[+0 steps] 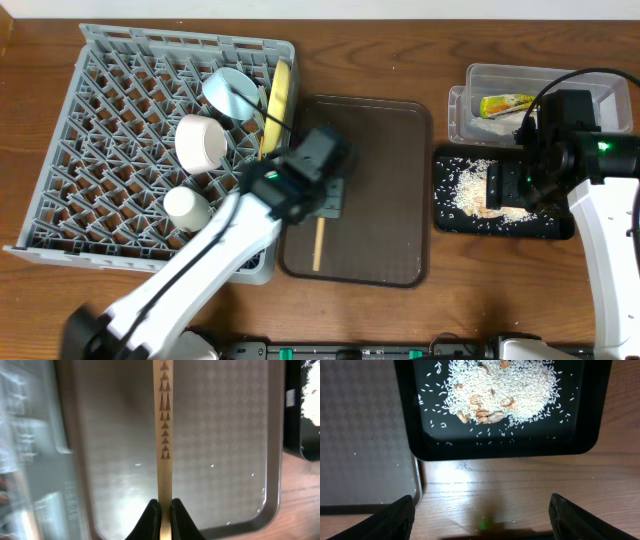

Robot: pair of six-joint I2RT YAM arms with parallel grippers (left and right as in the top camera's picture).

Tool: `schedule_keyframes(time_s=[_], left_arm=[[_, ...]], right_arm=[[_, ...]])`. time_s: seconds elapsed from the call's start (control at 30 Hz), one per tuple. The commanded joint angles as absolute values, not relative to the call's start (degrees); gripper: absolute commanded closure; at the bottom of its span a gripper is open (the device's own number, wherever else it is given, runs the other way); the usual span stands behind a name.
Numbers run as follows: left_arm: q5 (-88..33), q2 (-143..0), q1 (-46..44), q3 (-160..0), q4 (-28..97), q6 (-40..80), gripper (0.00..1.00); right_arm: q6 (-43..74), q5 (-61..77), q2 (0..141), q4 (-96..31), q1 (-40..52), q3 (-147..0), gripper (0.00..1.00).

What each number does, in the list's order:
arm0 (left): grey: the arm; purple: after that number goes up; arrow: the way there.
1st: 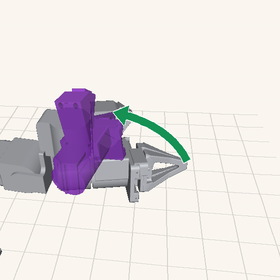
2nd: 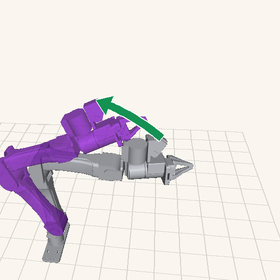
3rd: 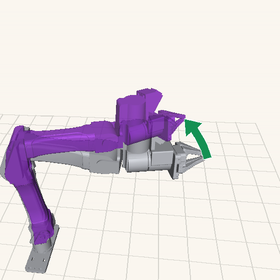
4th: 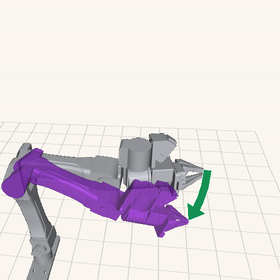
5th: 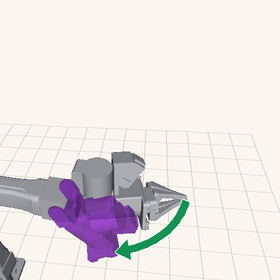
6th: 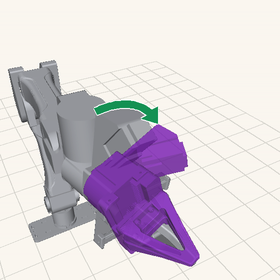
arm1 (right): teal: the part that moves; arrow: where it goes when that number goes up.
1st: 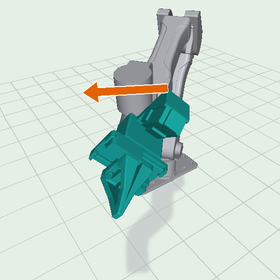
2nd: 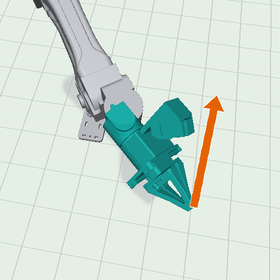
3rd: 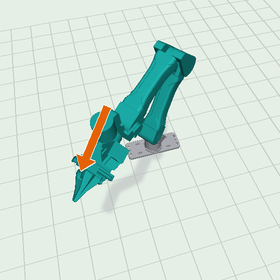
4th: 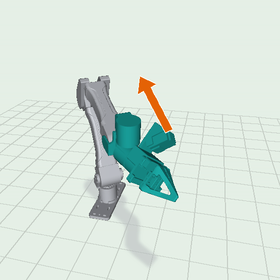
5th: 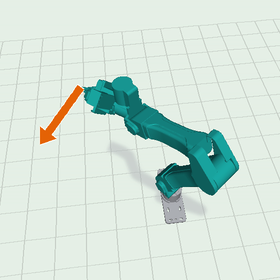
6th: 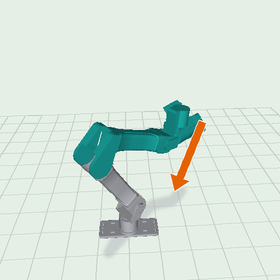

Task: Sort waste into correct bins and load items into the dishwasher
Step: 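Carry the second chopstick into the rack and release it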

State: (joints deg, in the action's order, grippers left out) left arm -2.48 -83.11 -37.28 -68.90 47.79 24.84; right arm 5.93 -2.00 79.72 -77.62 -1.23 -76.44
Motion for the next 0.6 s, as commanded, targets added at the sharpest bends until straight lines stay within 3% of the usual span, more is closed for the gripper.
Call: schedule_keyframes(time_s=[0.0, 0.27, 0.57], left_arm=[[5.3, -77.2, -32.9, -69.0, 51.2, 18.2, 0.94], [4.5, -72.6, -19.9, -69.0, 53.6, 13.5, 0.94], [1.5, -80.3, -15.9, -68.8, 52.4, 7.3, 0.94]], right_arm=[[6.8, -2.5, 79.0, -77.7, -2.3, -77.4, 0.16], [6.8, -2.5, 79.0, -77.7, -2.3, -77.4, 0.16], [6.8, -2.5, 79.0, -77.7, -2.3, -77.4, 0.16]])
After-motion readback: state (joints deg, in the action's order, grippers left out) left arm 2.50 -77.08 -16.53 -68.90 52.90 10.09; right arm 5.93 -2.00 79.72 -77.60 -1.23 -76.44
